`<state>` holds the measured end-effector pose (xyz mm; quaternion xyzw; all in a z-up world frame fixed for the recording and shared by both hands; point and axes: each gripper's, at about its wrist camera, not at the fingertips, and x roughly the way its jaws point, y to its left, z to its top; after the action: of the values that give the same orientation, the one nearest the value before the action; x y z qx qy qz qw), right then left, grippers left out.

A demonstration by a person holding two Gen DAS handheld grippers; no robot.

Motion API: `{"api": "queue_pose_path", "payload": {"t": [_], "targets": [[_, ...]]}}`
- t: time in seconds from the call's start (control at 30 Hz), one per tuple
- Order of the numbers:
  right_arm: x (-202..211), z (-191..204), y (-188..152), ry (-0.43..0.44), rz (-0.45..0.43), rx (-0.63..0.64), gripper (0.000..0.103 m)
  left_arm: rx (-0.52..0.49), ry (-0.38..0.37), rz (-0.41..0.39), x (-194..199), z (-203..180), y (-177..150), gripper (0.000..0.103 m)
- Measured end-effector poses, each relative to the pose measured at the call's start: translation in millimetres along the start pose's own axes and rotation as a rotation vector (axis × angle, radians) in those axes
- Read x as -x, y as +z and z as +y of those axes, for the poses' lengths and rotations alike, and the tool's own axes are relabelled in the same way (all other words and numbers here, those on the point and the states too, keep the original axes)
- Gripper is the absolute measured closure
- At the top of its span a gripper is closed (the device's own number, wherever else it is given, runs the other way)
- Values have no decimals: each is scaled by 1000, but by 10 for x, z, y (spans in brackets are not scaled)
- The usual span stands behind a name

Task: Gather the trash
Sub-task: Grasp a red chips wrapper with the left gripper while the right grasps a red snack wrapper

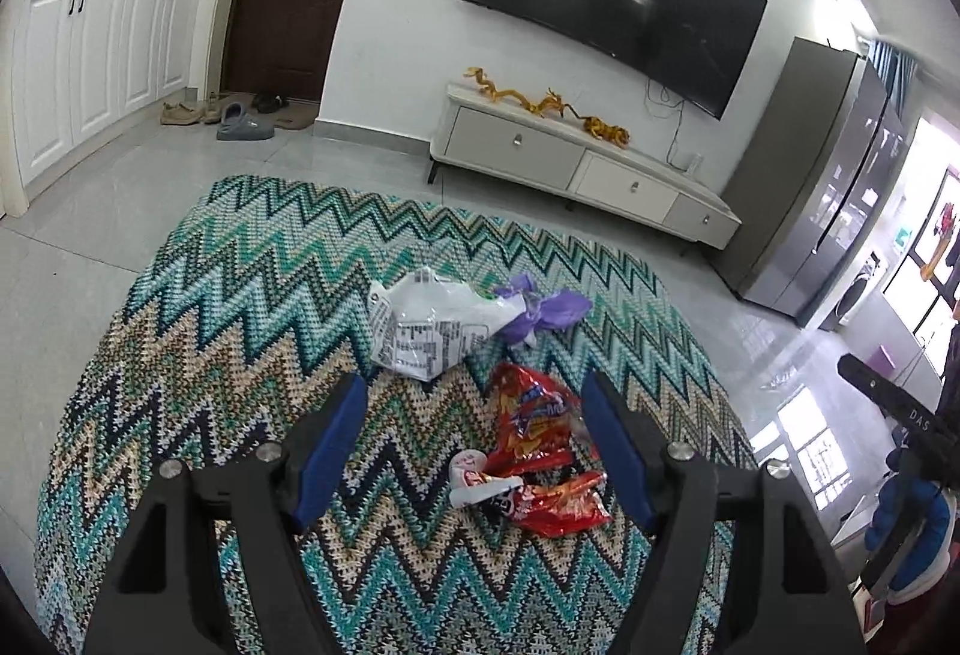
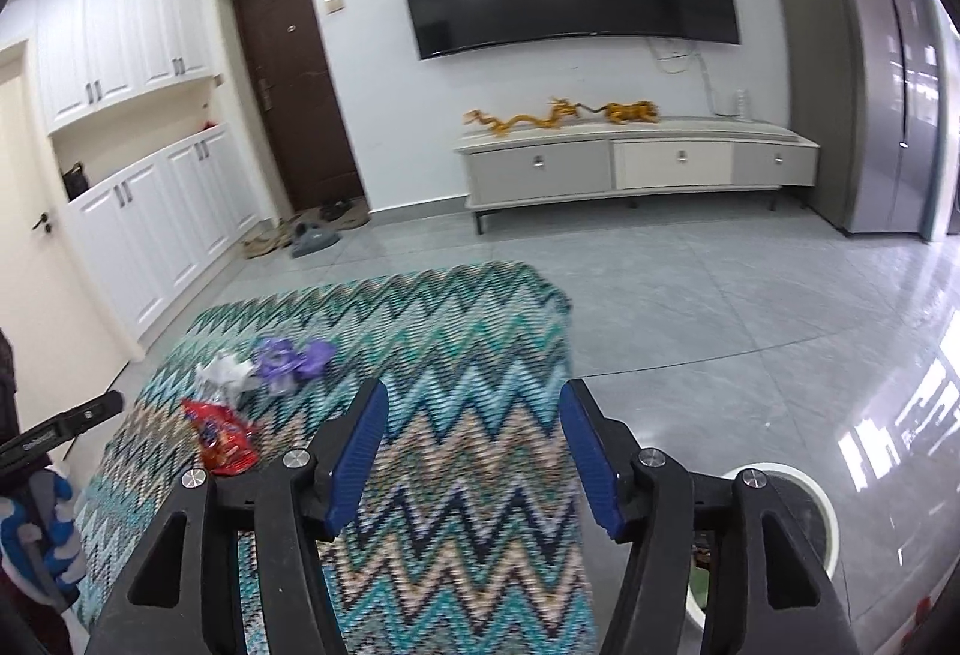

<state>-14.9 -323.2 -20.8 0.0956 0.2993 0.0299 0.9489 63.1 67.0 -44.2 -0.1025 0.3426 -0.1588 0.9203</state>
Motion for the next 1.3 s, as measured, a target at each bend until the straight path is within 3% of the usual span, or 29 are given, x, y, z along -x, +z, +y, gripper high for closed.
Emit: {"api": "queue_pose_path", "payload": {"t": [0.4,1.07,1.3], "targets": [[-145,22,-139,25,50,-5,45,-59,75,15,-112,-204,-62,31],[-472,297,-202,89,123,48,45,-64,63,37,-253,-179,-81,31],[-548,343,-248,121,143,64,45,-47,27,46,-351,-169,-46,30]]}}
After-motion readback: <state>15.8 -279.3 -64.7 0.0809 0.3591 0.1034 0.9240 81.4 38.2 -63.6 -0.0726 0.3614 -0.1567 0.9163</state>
